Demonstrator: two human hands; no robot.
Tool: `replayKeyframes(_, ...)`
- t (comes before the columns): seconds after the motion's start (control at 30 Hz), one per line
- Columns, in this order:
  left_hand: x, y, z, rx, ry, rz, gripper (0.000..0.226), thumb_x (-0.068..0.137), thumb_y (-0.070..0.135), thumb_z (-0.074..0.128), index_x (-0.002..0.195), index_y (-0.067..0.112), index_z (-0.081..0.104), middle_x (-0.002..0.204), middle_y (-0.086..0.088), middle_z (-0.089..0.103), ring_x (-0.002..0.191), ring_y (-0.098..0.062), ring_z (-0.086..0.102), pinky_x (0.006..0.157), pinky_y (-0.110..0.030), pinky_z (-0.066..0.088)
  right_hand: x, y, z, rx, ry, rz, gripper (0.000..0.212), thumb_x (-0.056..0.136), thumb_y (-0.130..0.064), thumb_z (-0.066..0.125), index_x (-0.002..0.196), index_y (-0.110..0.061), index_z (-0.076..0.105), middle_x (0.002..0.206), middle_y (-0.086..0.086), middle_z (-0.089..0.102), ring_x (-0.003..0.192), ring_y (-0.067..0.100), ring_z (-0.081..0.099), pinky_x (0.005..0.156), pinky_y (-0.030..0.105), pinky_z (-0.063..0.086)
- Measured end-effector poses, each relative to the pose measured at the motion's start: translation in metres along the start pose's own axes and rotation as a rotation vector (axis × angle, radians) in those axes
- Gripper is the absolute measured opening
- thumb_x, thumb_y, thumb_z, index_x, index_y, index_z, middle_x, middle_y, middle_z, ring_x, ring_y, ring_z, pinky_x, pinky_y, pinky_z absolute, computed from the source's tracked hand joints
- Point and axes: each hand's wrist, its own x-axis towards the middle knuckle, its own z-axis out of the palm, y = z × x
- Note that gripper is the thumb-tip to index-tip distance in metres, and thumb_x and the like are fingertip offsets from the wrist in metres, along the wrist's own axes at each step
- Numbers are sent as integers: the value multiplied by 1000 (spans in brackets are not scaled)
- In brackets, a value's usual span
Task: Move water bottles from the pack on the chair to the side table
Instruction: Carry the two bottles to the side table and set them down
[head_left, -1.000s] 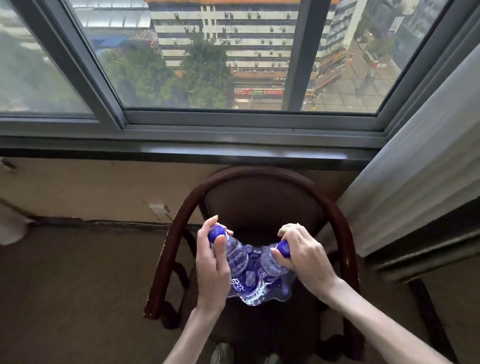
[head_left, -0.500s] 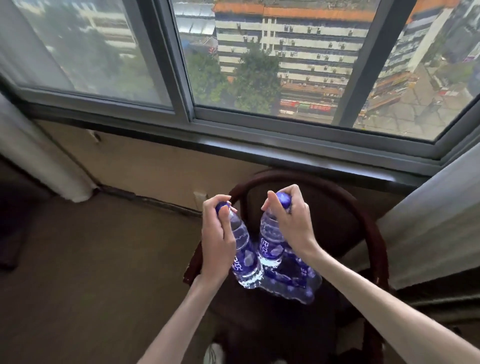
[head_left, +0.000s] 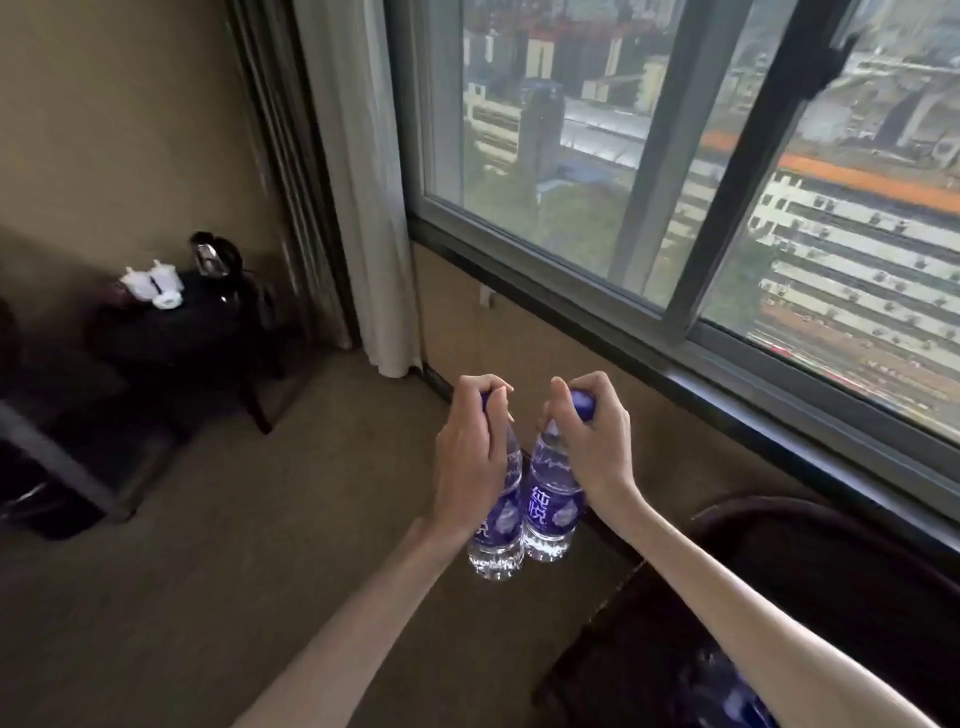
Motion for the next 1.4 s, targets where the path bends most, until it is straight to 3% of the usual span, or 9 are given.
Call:
replayKeyframes(0.07,19,-24,-46,71,39,32,27,102,37,31,103,17,49,77,10,54,68,-9,58,57,-14,46,8,-12,55,27,-43,-9,19,92,-26,59,80,-15,51,64,-4,68,57,15,66,60,27,56)
replayKeyframes(0.27,71,-100,-189,198,195,8,26,101,36,32,103,18,50,82,10,56,71,-6,57,61,-13,46,42,-51,224,69,-215,-58,15,94,-14,57,79,-15,54,65,-18,67,57,-1,63,56,7,47)
replayKeyframes(0.37,99,-147,-248,257,252,-33,28,101,41,30,104,20,49,85,10,57,75,-5,59,65,-10,46,64,-61,308,102,-293,-74,17,94,-16,57,77,-16,56,67,-13,69,57,2,62,60,10,48)
replayKeyframes(0.5,144,-219,-308,348,318,-77,25,102,36,31,105,19,50,91,11,56,78,1,57,68,-9,44,108,-61,421,137,-423,-85,17,94,-28,55,79,-20,58,72,-6,70,64,13,66,67,27,54)
replayKeyframes(0.63,193,-296,-362,415,413,-150,28,102,36,29,105,17,50,92,9,54,80,-2,57,71,-12,44,156,-55,535,231,-539,-115,20,92,-32,54,79,-18,55,70,-4,70,60,8,66,60,13,50)
replayKeyframes(0.77,253,-365,-417,454,510,-190,27,102,35,29,106,19,49,92,10,54,82,-2,57,73,-10,43,211,-56,639,283,-670,-93,21,86,-44,52,85,-23,55,75,-4,70,67,11,69,65,17,55)
replayKeyframes(1.1,439,-537,-542,527,584,-251,26,101,30,31,107,14,50,93,2,55,84,0,56,76,-9,42,372,-62,880,284,-757,-93,9,94,-28,53,87,-23,55,73,1,70,68,12,70,67,19,57)
replayKeyframes(1.4,598,-716,-628,398,551,-255,19,101,25,35,106,14,50,95,14,52,87,0,55,79,-9,41,507,-55,1086,205,-712,-58,10,94,-28,53,87,-21,55,75,4,71,71,14,71,70,23,57)
